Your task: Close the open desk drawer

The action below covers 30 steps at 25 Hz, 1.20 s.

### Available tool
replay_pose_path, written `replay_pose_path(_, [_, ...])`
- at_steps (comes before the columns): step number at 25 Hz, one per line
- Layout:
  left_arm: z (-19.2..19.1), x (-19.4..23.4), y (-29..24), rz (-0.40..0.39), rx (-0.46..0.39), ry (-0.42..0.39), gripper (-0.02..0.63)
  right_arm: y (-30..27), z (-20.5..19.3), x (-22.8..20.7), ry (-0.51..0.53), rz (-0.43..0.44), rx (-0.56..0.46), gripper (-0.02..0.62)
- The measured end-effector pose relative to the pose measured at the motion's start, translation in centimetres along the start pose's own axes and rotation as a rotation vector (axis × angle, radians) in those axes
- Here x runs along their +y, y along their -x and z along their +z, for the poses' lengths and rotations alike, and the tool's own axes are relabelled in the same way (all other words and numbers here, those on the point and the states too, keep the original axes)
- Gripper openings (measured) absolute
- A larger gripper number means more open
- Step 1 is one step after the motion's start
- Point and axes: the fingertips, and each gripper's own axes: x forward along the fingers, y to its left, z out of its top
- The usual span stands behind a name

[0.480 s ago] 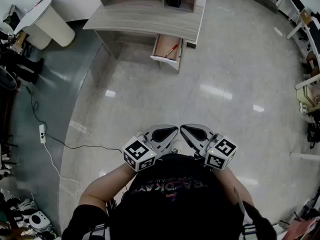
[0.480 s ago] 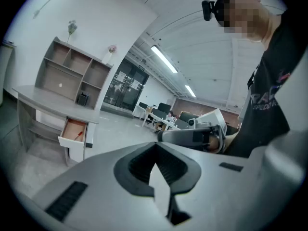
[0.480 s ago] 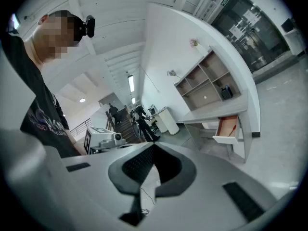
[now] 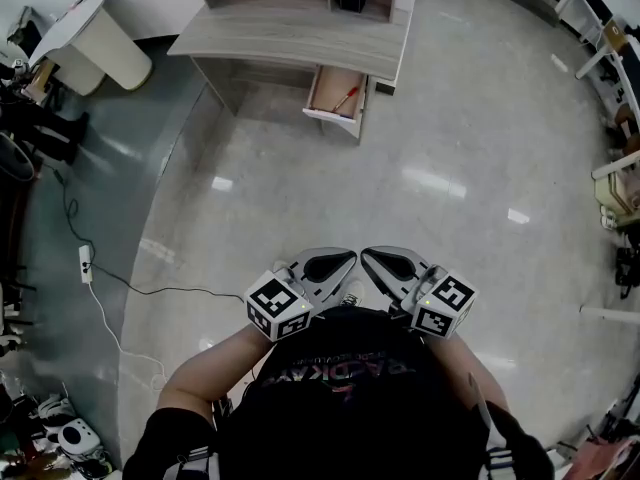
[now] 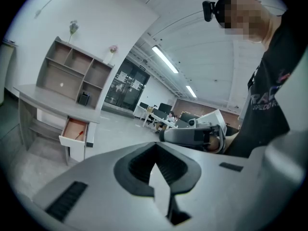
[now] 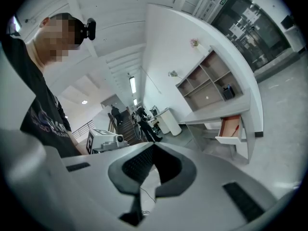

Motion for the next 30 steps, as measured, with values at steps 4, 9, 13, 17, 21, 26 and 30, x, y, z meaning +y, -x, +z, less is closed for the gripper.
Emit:
replay_pose_path(4, [0.0,0.1,0.0,0.0,0.0,0.0,0.011,0.0,0.1,0.2,0.011,0.012,-0.007,0.015])
replay_pose_path(9, [0.4,0.3,-0.2,0.006,0.0,0.009,0.011,-0.2,0.4,0.2,0.033,0.009,-0.005,0.015])
replay_pose_path(13, [1.6,1.0,-0.1,0.027,-0.026,0.009,0.011,-0.5,0.9,0.1,0.045,0.0,-0.02,0.015])
replay_pose_path(17, [2.8,2.5,1.0,0.053,-0.047,0.013,0.011,-1.6,1.3,0.1,0.035,0.0,-0.038,0.014])
replay_pose_path(21, [3.9,4.3,2.4,0.062,-0.054,0.001,0.011,-3.2,2.4,-0.1,0.019,-0.017,-0.08,0.015])
replay_pose_path(26, [5.2,6.3,3.5,0.041,-0.055,-0.02,0.011,-5.0,3.6,-0.5,0.009,-0.054,-0.129,0.015])
replay_pose_path(30, [6.1,8.1,4.7,0.022,-0.069,-0.024,0.011,-6.6,4.0,-0.6,0.047,-0.105,-0.122,0.014])
